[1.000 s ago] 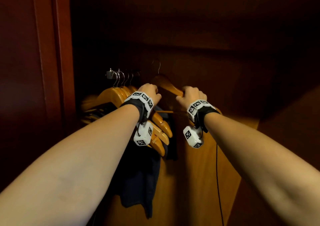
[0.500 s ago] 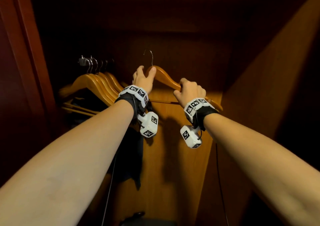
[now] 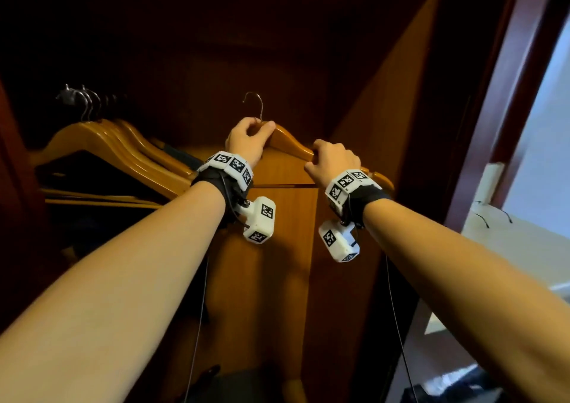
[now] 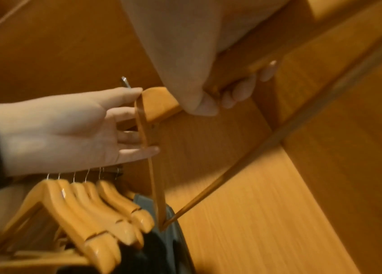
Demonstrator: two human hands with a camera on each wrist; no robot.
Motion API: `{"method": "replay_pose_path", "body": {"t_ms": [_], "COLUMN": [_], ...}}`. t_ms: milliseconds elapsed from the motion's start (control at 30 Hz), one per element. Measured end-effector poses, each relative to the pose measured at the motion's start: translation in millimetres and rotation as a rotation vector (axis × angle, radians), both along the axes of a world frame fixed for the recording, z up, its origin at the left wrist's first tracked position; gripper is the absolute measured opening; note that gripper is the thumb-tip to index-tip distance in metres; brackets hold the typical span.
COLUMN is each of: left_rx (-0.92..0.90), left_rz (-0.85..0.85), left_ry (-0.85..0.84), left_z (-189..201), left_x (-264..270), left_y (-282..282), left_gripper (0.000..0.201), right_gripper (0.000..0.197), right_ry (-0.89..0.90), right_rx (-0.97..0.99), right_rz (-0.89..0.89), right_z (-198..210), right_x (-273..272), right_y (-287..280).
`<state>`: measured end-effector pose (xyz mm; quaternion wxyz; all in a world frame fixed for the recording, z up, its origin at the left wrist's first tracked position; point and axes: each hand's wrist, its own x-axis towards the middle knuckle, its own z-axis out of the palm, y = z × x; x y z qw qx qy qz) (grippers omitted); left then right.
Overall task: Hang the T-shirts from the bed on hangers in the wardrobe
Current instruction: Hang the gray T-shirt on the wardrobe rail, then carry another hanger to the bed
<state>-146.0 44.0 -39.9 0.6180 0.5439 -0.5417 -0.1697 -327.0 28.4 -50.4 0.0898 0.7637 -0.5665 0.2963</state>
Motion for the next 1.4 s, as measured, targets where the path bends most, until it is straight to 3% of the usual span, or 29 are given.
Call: {"method": "replay_pose_path", "body": {"t_ms": [167, 433, 600, 767, 900, 1200, 1400], "left_rx": [-0.020, 0.114, 0.202, 0.278, 0.357, 0.386, 0.375], "left_rz": [-0.203, -0.455, -0.681, -0.861, -0.936, -1.131, -1.149], "left_ry": [0.122, 0.219, 0.255, 0.193, 0.095, 0.247, 0.232], "left_z": [-25, -80, -122, -148, -168, -208, -220], "left_x": [-15, -43, -83, -142, -205, -395, -516], "left_y": [35, 97, 128, 140, 148, 213, 246], "left_gripper": [0.024, 0.018, 0.018, 0.017, 0.015, 0.002, 0.013], "right_gripper": [0.025, 0.027, 0.015, 0.014, 0.027, 0.012, 0.012], "right_ry": [0.060, -0.122, -0.236, -0.345, -0.459, -0.521, -0.587], "right_rx": [0.050, 0.187, 0.237, 0.262, 0.218, 0.073, 0.098], "right_rz": [-0.097, -0.173, -0.230, -0.334, -0.430, -0.703, -0.769], "right_z": [-24, -76, -114, -132, -147, -202, -219], "right_x": [9, -8, -51, -119, -185, -377, -491], "right_y": [47, 124, 180, 224, 258, 337, 388]}}
